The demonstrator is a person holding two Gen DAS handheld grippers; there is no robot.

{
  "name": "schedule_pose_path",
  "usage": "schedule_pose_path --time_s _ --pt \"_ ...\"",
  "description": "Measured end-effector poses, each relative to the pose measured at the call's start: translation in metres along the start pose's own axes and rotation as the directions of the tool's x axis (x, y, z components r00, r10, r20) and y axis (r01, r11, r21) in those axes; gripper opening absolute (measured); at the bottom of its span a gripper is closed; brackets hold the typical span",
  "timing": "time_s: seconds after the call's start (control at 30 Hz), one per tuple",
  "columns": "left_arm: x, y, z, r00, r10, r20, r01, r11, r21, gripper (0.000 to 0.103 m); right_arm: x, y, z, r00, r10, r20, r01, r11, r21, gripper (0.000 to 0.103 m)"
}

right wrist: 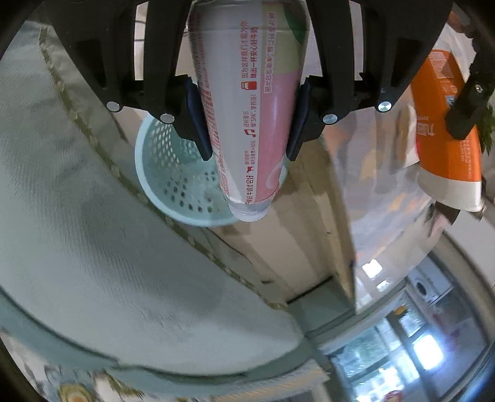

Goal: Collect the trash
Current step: 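Carry both items over the blue wastebasket and open both tools to drop them, then grasp the white milk carton with the left tool while the right tool grasps the red paper cup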

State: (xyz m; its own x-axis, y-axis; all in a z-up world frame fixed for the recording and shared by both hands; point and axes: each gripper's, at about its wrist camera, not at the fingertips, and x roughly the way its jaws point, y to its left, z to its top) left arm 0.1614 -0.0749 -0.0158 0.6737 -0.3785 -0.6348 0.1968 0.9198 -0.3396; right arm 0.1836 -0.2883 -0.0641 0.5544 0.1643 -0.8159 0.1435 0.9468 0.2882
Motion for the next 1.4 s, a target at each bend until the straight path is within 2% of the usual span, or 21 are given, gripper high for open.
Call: schedule_pose_path --time_s 0.1,0.17,0.2,0.27,0.43,0.57,0.73,0.87,0.93,1.0,1.07,1.17,1.2,1.27,1.3,1.4 --pt "0.023 -0.006 0.002 0.999 -0.025 -0.028 0.025 1.0 0.001 0.068 0.013 -0.016 0.004 1.0 -0.002 -0.02 0.002 0.999 0.046 0.046" --pt "0.033 -0.01 0.002 0.998 -0.043 -0.04 0.043 0.999 0.003 0.069 0.015 -0.022 0.007 1.0 -0.021 0.005 0.02 0.998 0.062 0.048" --pt "0.036 -0.011 0.002 0.998 -0.041 -0.041 0.041 0.999 0.005 0.075 0.017 -0.024 0.007 0.999 -0.032 0.01 0.031 0.997 0.07 0.051" --pt "0.04 -0.011 0.0 0.999 -0.032 -0.031 0.032 0.999 0.004 0.079 0.02 -0.032 0.007 1.0 -0.02 -0.005 0.021 0.995 0.093 0.052" --pt "0.039 -0.004 -0.005 0.999 -0.028 -0.033 0.028 1.0 -0.012 0.079 0.016 -0.037 0.005 1.0 -0.014 -0.002 0.014 0.996 0.086 0.052" --pt "0.026 0.005 -0.009 0.999 -0.025 -0.026 0.024 0.999 -0.029 0.079 0.008 -0.034 0.007 1.0 0.008 0.025 -0.009 0.998 0.069 0.052" --pt "-0.006 0.023 -0.016 1.0 -0.007 0.022 0.008 0.999 -0.053 0.079 -0.008 -0.014 0.005 0.993 0.066 0.099 -0.065 0.998 -0.015 0.052" --pt "-0.044 0.044 -0.015 0.996 0.048 0.076 -0.04 0.995 -0.093 0.079 -0.03 0.013 -0.002 0.977 0.124 0.176 -0.106 0.988 -0.111 0.052" --pt "-0.071 0.055 -0.014 0.988 0.102 0.118 -0.088 0.989 -0.118 0.079 -0.042 0.029 -0.006 0.965 0.149 0.215 -0.115 0.98 -0.162 0.052" --pt "-0.093 0.065 -0.015 0.976 0.154 0.154 -0.133 0.981 -0.139 0.079 -0.056 0.047 -0.013 0.95 0.186 0.252 -0.132 0.967 -0.217 0.052" --pt "-0.116 0.078 -0.018 0.956 0.232 0.182 -0.2 0.964 -0.177 0.08 -0.065 0.063 -0.019 0.94 0.213 0.268 -0.143 0.956 -0.256 0.053" --pt "-0.148 0.103 -0.028 0.892 0.4 0.209 -0.344 0.903 -0.258 0.085 -0.074 0.09 -0.034 0.926 0.257 0.277 -0.164 0.934 -0.316 0.057" --pt "-0.156 0.111 -0.031 0.867 0.453 0.209 -0.389 0.876 -0.284 0.085 -0.075 0.102 -0.04 0.923 0.272 0.272 -0.173 0.925 -0.338 0.058" --pt "-0.17 0.133 -0.041 0.804 0.563 0.191 -0.483 0.806 -0.343 0.085 -0.073 0.121 -0.048 0.923 0.29 0.254 -0.183 0.91 -0.373 0.058" --pt "-0.171 0.142 -0.045 0.787 0.592 0.171 -0.51 0.782 -0.359 0.085 -0.072 0.13 -0.053 0.923 0.296 0.244 -0.186 0.902 -0.389 0.058" --pt "-0.166 0.167 -0.055 0.781 0.616 0.101 -0.541 0.748 -0.384 0.085 -0.063 0.159 -0.065 0.93 0.307 0.204 -0.196 0.88 -0.434 0.059"
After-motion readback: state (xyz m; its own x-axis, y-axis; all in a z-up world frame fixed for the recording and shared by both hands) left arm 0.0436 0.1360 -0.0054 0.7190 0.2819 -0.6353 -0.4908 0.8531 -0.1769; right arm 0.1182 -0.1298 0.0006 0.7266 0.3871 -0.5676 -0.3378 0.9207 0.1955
